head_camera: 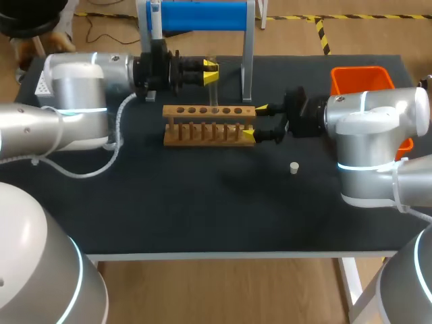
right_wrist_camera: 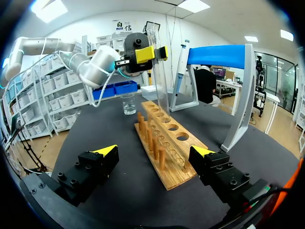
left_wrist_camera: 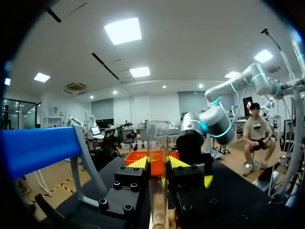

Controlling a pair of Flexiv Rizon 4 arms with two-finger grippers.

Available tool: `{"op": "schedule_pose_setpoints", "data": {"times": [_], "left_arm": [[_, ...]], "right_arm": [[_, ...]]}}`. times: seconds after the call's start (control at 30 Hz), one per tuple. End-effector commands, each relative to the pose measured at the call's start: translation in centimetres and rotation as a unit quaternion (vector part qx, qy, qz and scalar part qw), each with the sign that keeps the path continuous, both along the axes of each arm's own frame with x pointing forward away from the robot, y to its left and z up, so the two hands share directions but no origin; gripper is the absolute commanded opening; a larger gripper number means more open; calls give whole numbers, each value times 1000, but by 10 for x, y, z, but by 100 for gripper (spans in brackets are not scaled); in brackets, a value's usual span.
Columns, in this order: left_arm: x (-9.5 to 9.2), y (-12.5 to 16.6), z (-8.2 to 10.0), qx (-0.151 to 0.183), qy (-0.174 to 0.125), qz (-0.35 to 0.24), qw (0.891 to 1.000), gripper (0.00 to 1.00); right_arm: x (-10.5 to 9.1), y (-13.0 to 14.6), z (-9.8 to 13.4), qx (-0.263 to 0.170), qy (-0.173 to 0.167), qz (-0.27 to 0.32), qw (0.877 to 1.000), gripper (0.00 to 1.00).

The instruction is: Invert the test tube, pick up the pipette, mount the tip to pipette, aspirate from beaker and dispense into the tube, eject the tip, return the pipette, and cap with the stopper.

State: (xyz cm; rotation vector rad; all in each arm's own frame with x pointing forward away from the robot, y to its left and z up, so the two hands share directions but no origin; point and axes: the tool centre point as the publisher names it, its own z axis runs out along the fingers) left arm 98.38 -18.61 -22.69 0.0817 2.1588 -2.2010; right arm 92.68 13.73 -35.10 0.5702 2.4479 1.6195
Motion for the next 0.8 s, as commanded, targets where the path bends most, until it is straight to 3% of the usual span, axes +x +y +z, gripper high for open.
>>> {"op": "schedule_pose_setpoints", "data": {"times": [0.03, 0.8], "left_arm": [[-2, 2, 5, 11, 3, -1, 1000, 0], [0, 1, 4, 58, 20, 0, 998, 0]], "right_arm": [[0, 0, 0, 0, 0, 0, 1000, 100], [0, 0, 0, 0, 0, 0, 1000, 100]]}}
